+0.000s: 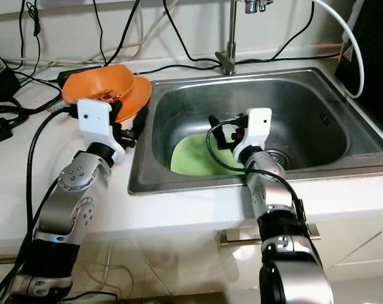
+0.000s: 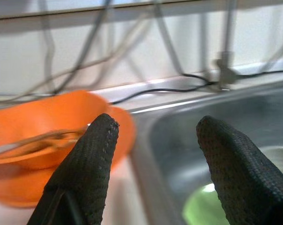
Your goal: Kitchen organization
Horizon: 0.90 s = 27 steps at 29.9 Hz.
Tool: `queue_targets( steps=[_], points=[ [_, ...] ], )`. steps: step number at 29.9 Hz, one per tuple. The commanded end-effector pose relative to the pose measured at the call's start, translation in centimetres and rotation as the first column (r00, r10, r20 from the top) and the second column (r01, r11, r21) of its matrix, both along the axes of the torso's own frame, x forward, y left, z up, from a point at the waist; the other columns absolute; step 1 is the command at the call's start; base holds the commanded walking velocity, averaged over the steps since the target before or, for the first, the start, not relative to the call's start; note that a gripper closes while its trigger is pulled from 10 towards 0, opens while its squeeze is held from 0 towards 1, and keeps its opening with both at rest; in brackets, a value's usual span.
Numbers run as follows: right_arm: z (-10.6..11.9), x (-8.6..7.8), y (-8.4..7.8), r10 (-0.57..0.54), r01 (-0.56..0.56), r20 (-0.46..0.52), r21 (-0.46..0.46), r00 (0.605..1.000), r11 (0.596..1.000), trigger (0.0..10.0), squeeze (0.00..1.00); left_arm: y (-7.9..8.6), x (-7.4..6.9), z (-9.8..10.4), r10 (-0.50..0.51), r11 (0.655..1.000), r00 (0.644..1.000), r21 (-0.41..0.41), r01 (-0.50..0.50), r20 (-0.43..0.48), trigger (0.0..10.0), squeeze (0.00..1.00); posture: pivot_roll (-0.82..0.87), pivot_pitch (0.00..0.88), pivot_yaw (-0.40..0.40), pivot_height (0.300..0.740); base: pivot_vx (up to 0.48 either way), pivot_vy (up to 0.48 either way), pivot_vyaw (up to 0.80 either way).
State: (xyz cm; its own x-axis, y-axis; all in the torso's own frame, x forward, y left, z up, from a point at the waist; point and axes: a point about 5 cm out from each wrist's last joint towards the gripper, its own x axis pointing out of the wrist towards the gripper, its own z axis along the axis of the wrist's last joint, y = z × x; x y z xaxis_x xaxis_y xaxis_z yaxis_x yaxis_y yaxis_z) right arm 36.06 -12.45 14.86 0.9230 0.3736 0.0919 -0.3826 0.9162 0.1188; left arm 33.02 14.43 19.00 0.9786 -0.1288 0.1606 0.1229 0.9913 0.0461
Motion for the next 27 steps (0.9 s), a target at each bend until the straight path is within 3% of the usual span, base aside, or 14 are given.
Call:
queue_targets(
  steps=[1, 4, 11, 15, 19, 27],
  points=[
    [0.4, -0.3, 0.8, 0.028, -0.028, 0.014, -0.015, 1.0, 1.0, 10.0, 0.0, 1.0, 0.2, 0.1, 0.059, 0.998, 0.998, 0.012, -0.059, 0.013, 10.0, 0.0, -0.03, 0.002, 0.121, 0.74, 0.0, 0.0, 0.0],
    [0.4, -0.9, 1.5, 0.054, -0.054, 0.02, 0.0, 0.998, 0.999, 10.0, 0.0, 1.6, 0.6, -0.2, 0.093, 0.995, 0.996, 0.034, -0.094, 0.002, 10.0, 0.0, -0.03, 0.005, 0.123, 0.74, 0.0, 0.0, 0.0],
    [0.5, -2.0, 2.3, 0.116, -0.116, 0.024, 0.003, 0.993, 0.993, 10.0, 0.0, 1.6, 1.4, -1.8, 0.056, 0.996, 0.994, 0.076, -0.048, -0.099, 10.0, 0.0, -0.03, 0.015, 0.133, 0.74, 0.0, 0.0, 0.0],
    [0.4, -3.8, 2.7, 0.266, -0.266, -0.007, -0.033, 0.964, 0.963, 10.0, 0.0, 2.3, 2.4, -2.2, 0.067, 0.995, 0.99, 0.084, -0.057, -0.127, 10.0, 0.0, -0.05, 0.03, 0.151, 0.74, 0.0, 0.0, 0.0],
    [0.0, -5.4, 2.2, 0.339, -0.34, -0.034, -0.125, 0.94, 0.932, 10.0, 0.0, 2.7, 3.2, -2.1, 0.07, 0.994, 0.987, 0.095, -0.057, -0.142, 10.0, 0.0, -0.06, 0.053, 0.161, 0.74, 0.0, 0.0, 0.0],
    [-0.4, -7.8, 1.4, 0.36, -0.37, -0.088, -0.161, 0.929, 0.915, 10.0, 0.0, 4.0, 5.1, -2.1, 0.108, 0.992, 0.976, 0.085, -0.093, -0.19, 10.0, 0.0, -0.09, 0.106, 0.156, 0.74, 0.0, 0.0, 0.0]
  ],
)
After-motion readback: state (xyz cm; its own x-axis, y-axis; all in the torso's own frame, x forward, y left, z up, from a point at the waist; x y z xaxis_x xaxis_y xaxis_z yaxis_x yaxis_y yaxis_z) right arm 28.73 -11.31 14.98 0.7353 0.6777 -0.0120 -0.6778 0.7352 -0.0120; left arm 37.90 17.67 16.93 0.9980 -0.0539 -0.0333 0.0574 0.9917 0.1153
